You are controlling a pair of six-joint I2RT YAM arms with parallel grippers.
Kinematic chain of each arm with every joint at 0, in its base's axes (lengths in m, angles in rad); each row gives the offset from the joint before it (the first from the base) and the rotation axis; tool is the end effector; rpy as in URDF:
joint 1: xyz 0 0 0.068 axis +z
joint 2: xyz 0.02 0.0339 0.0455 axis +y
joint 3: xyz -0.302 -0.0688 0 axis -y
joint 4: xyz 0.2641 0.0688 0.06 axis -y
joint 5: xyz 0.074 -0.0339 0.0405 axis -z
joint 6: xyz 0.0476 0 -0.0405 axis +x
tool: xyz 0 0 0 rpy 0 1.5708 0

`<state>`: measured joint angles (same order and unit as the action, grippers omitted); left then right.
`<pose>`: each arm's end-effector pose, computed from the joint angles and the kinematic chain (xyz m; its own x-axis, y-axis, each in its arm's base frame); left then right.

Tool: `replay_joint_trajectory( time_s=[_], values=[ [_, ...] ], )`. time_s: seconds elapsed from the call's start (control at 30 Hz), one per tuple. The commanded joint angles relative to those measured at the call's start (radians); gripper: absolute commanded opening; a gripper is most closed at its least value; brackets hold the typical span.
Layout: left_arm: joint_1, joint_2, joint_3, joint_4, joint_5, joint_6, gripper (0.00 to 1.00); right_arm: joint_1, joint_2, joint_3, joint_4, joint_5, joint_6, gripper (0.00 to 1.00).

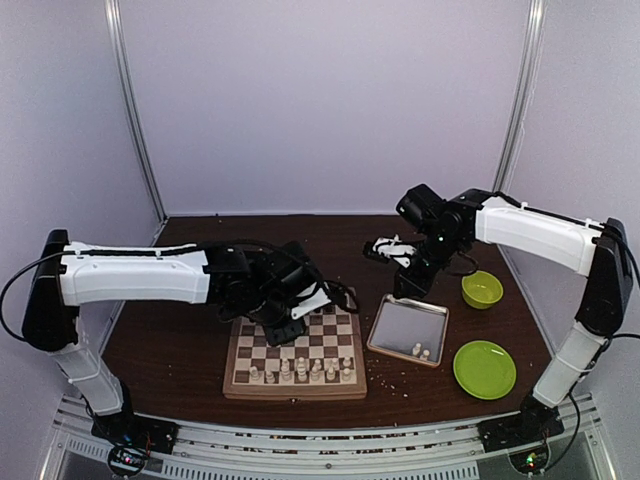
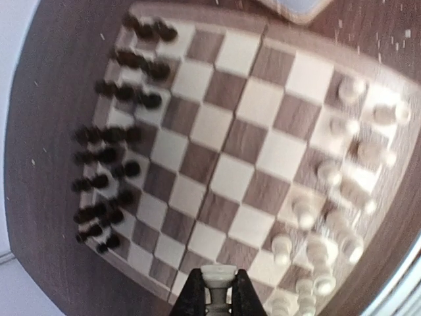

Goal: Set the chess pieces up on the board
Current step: Place the pawn on c2.

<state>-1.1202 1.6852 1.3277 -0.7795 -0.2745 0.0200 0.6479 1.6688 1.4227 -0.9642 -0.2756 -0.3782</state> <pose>0.1742 -0.3304 0.2686 -0.3788 0.8271 -0.4153 0.8246 0.5053 0.2543 0.2813 0.2291 0.2958 -0.4507 -0.7867 -0.4218 -0.8863 0.4507 0.1064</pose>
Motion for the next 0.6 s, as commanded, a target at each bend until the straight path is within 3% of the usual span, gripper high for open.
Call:
replay_joint_trajectory(
  time_s=[0.0, 0.23, 0.57],
  values=[
    [0.043, 0.046, 0.066, -0.397, 0.107, -0.023, 0.06, -0.008, -0.041, -0.034, 0.036, -0.006, -0.019, 0.03],
    [0.093, 0.177, 0.106, -0.494, 0.157, -0.031, 0.09, -0.008, -0.072, -0.064, 0.043, -0.022, -0.023, 0.03],
    [0.160, 0.266, 0.183, -0.492, 0.172, -0.013, 0.12, -0.008, -0.071, -0.072, 0.044, -0.033, -0.027, 0.03]
  ],
)
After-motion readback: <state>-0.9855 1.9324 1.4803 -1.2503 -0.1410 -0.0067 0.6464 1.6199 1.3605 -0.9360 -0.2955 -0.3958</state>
